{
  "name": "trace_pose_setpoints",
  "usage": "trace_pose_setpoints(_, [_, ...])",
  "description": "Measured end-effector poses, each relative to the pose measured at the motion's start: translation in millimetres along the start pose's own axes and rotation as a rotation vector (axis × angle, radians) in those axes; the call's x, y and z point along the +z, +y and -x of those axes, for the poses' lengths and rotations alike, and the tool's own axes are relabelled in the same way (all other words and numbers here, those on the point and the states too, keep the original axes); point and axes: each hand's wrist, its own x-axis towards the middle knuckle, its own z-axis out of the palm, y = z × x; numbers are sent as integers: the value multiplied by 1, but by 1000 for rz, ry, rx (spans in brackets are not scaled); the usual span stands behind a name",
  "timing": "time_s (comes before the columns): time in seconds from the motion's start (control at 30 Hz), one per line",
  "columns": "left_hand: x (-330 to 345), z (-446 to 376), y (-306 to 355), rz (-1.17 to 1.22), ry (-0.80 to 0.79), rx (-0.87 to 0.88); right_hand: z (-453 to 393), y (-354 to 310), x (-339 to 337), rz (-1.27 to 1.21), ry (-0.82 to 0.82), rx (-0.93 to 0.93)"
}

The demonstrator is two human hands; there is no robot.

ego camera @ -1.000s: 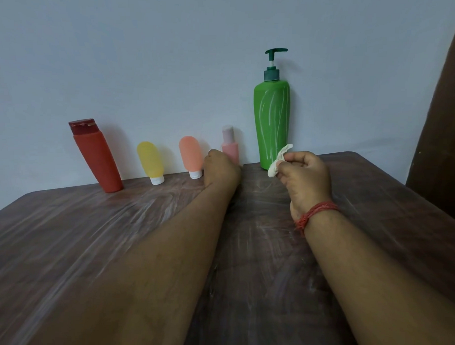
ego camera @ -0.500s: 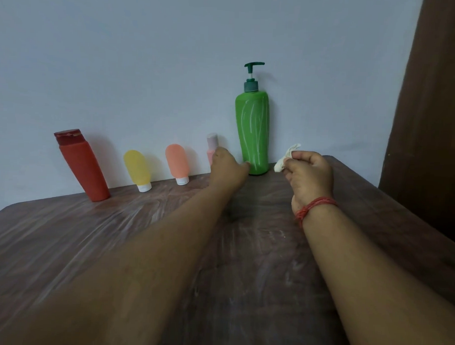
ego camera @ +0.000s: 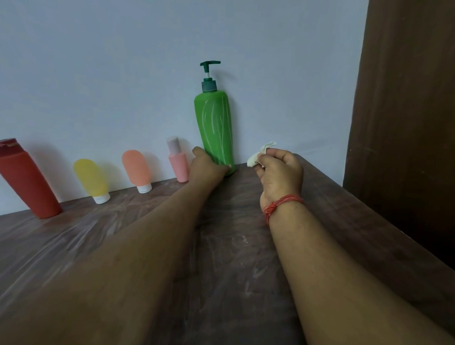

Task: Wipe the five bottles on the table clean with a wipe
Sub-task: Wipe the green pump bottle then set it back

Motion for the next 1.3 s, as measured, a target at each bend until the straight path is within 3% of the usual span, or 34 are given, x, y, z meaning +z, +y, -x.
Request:
trace_pose_setpoints(0.3, [-9, 7, -10, 9, -14, 58, -3, -1, -3, -23, 26, -10])
trace_pose_setpoints(0.57, [-62, 75, -18, 58, -131, 108, 10, -3, -1, -24, -63, -7])
trace_pose_setpoints(0.87, [-217, 231, -63, 675, -282, -154, 93, -7, 37, 268, -442, -174])
trace_pose_setpoints(1.03, [-270, 290, -112, 772, -322, -245, 186, 8, 45, 329, -647, -88])
trace_pose_setpoints(1.2, [-282, 303, -131, 784, -315, -200, 263, 7, 37, 309, -849, 24])
trace_pose_setpoints(1.3, [-278, 301, -131, 799, -306, -185, 281, 6, 31, 290, -863, 26])
